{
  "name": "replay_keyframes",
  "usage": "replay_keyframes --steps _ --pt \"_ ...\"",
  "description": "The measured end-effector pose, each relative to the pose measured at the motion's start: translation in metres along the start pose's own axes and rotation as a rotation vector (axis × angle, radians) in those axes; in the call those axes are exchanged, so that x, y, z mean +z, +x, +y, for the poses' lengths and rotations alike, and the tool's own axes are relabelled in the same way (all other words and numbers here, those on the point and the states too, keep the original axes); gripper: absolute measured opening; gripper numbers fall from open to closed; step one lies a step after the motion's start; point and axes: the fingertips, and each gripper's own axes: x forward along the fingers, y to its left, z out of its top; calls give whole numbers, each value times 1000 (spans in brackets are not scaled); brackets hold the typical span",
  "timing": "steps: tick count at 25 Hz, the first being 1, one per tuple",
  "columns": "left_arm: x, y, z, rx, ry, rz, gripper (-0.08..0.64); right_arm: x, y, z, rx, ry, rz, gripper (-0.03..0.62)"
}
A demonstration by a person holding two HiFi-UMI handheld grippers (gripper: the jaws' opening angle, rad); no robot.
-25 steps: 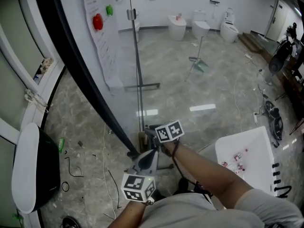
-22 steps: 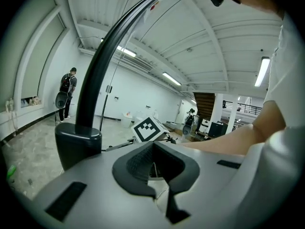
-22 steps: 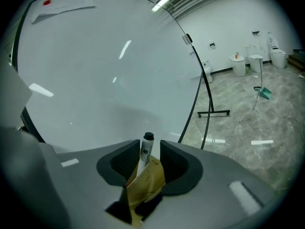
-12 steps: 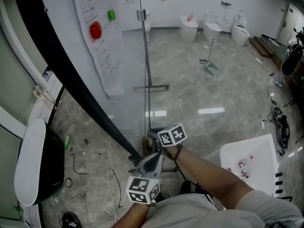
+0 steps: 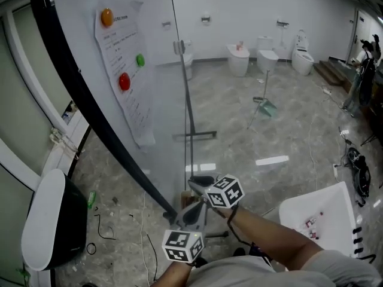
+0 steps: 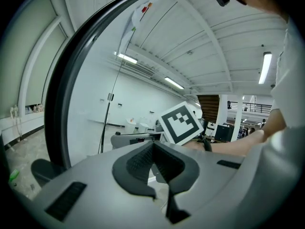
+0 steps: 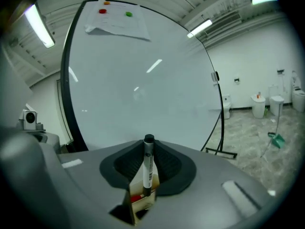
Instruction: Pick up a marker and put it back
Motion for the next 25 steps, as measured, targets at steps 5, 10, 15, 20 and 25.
replay_keyframes --steps 5,10,15,20,25 --pt "24 3 -13 -7 43 -66 2 35 -42 7 -43 -121 -93 66" --pt "65 6 -24 -14 79 -125 2 71 -88 7 -102 -221 -160 66" --pt "79 5 -24 4 89 -147 2 79 -124 11 -118 -248 -200 66" --pt "86 8 -29 10 85 -157 2 83 -139 16 -116 -251 -215 66" --pt "88 7 -31 28 79 -173 2 82 -145 18 -110 -255 -215 66"
